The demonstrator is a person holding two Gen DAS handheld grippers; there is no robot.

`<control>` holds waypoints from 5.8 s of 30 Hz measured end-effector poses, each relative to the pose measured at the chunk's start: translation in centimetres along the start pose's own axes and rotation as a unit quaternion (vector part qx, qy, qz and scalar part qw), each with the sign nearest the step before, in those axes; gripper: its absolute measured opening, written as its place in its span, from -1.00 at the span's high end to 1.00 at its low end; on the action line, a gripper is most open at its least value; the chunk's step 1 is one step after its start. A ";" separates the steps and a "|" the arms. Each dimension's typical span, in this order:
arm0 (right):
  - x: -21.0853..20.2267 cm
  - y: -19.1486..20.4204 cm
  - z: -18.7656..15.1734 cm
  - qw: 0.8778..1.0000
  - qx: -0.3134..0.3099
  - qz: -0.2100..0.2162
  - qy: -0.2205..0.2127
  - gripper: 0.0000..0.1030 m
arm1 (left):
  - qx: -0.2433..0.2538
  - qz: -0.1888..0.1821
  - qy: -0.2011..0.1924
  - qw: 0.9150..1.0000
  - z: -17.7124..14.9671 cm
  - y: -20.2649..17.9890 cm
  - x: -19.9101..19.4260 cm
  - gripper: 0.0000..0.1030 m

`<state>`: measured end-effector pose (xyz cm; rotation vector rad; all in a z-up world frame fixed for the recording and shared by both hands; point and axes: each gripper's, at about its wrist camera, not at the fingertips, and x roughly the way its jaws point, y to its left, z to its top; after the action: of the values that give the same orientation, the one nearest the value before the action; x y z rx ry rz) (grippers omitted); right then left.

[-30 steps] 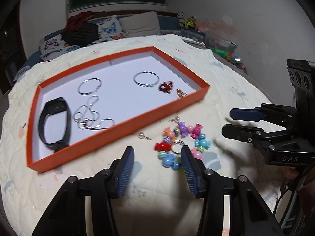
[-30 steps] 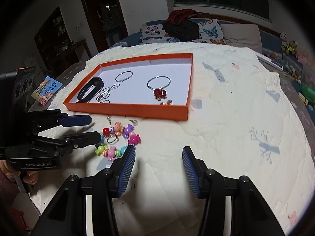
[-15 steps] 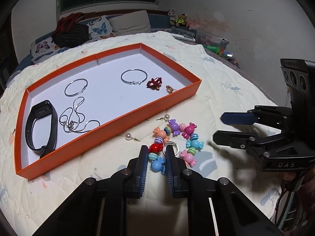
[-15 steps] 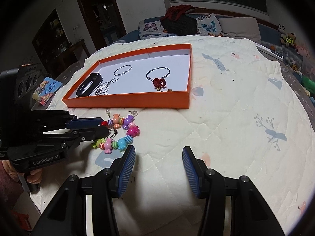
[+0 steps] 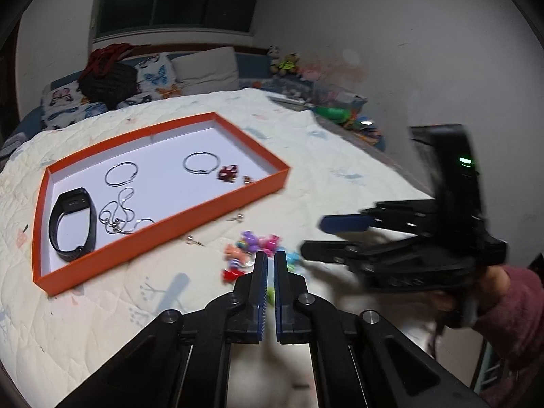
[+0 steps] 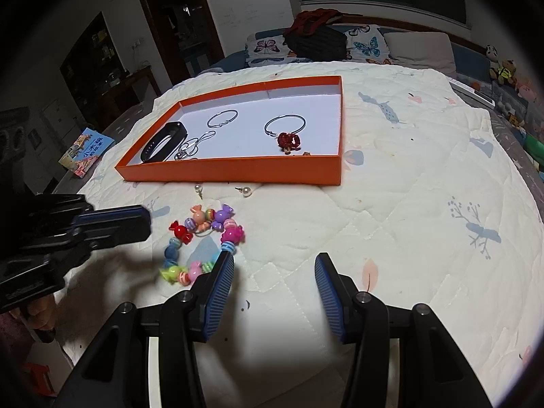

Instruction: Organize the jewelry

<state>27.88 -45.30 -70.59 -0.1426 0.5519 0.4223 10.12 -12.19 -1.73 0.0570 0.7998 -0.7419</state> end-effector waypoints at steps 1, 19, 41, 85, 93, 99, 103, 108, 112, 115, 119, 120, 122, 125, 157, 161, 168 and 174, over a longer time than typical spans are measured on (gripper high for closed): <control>0.0 0.1 0.0 1.000 -0.001 0.001 0.001 -0.06 | 0.004 -0.003 0.002 1.000 -0.3 -0.2 -0.3 0.94; 1.8 1.5 1.4 0.999 -0.006 0.031 0.010 0.33 | -0.077 0.022 0.067 0.995 -2.4 3.0 1.1 0.86; -3.6 1.9 -2.4 0.998 -0.033 0.041 -0.023 0.68 | -0.085 0.033 0.072 0.993 -1.7 3.9 1.4 0.86; -6.5 -1.9 -3.4 0.998 0.036 0.006 -0.053 0.74 | 0.066 -0.031 0.080 0.994 -1.4 -4.3 6.2 0.16; -6.0 -1.7 -3.8 0.998 0.036 0.007 -0.046 0.74 | 0.082 -0.022 0.078 0.993 -1.2 -4.8 6.6 0.57; -6.3 -1.4 -3.7 0.998 0.032 0.007 -0.050 0.74 | 0.093 -0.007 0.068 0.993 -1.3 -5.1 6.4 0.65; -6.8 -1.0 -3.0 0.998 0.026 0.015 -0.055 0.74 | 0.081 -0.003 0.055 0.995 -1.1 -4.8 5.5 0.65; -7.6 -0.1 -0.8 0.997 0.006 0.027 -0.074 0.74 | 0.056 0.018 0.033 0.998 0.3 -3.2 3.6 0.65; -8.0 0.4 1.9 0.994 -0.009 0.041 -0.098 0.74 | 0.031 0.049 0.003 0.998 2.7 -0.5 1.3 0.65; -7.9 0.6 4.3 0.992 -0.016 0.048 -0.112 0.74 | 0.014 0.075 -0.010 0.997 4.6 2.0 0.2 0.65; -6.8 1.0 7.5 0.990 -0.032 0.051 -0.126 0.74 | -0.001 0.105 -0.015 0.994 7.2 5.3 0.3 0.65; -6.2 1.0 8.2 0.990 -0.034 0.051 -0.127 0.74 | -0.003 0.110 -0.015 0.994 7.8 6.1 0.6 0.65; -5.1 0.8 9.3 0.991 -0.032 0.051 -0.122 0.74 | -0.006 0.117 -0.010 0.993 8.5 7.3 1.4 0.65; -2.9 0.3 10.3 0.992 -0.022 0.053 -0.108 0.74 | -0.017 0.119 0.007 0.993 9.2 8.9 3.3 0.65; 2.9 -1.9 9.4 0.998 -0.025 -0.040 -0.044 0.30 | -0.067 0.115 0.059 0.989 8.1 12.1 9.2 0.43; 1.1 -1.0 8.9 0.997 -0.035 -0.033 -0.059 0.30 | -0.059 0.127 0.035 0.990 8.2 11.0 7.2 0.38; 0.1 1.3 5.9 0.997 -0.064 0.004 -0.035 0.30 | -0.049 0.125 0.012 0.991 6.1 7.7 3.5 0.38; 1.9 2.4 4.0 0.996 -0.087 0.010 0.003 0.30 | -0.054 0.118 0.035 0.991 2.6 5.5 3.2 0.38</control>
<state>30.27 -41.51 -68.25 -0.3050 0.5237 0.4899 16.63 -10.77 -3.24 0.0798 0.8816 -0.4740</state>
